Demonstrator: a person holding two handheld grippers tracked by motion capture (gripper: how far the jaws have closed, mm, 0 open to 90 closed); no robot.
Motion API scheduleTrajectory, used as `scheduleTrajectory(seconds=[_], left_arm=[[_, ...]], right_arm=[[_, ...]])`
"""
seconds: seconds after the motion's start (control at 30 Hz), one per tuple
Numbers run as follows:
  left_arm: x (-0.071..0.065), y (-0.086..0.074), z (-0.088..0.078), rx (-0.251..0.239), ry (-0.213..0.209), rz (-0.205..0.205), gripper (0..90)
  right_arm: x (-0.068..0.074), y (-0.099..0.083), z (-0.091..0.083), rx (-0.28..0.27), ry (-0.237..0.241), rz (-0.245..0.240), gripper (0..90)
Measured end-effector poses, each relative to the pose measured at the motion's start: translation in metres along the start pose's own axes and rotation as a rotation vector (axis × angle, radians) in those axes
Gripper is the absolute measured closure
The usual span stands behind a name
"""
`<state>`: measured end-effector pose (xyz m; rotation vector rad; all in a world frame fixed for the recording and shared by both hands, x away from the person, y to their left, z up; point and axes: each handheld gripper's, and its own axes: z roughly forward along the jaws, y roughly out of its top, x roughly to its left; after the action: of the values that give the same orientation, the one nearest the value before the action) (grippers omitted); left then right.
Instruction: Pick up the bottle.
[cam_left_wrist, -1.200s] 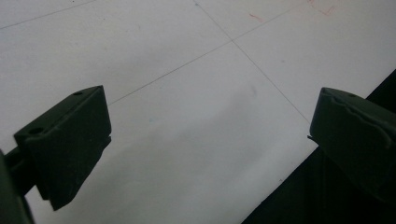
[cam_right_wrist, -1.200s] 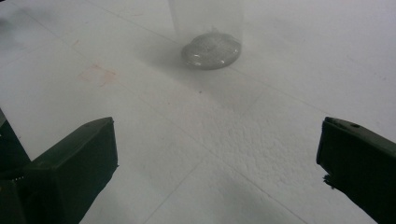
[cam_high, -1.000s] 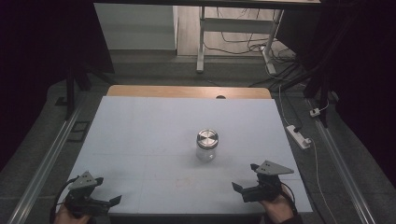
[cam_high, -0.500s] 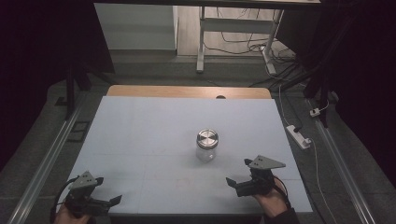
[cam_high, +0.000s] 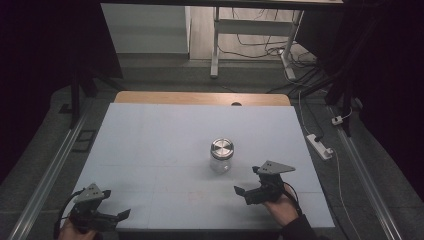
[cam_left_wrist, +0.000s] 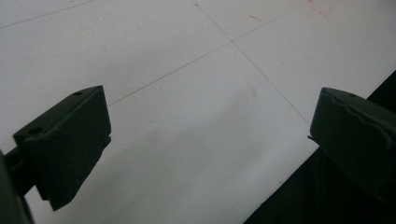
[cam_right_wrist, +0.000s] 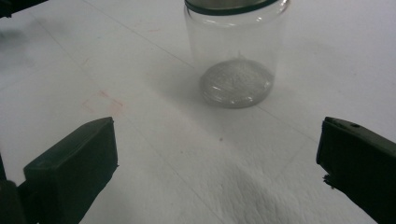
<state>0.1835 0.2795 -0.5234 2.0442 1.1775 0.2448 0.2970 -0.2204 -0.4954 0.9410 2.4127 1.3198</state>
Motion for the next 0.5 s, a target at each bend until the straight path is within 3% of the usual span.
scheduleTrajectory(seconds=[0.23,0.5], left_arm=[[0.000,0.000,0.000,0.002,-0.001,0.000,0.0],[0.000,0.000,0.001,0.003,-0.004,-0.001,0.0]], right_arm=[[-0.002,0.008,0.012,-0.001,0.026,-0.011,0.0],[-0.008,0.018,0.023,0.017,0.013,0.001,0.0]])
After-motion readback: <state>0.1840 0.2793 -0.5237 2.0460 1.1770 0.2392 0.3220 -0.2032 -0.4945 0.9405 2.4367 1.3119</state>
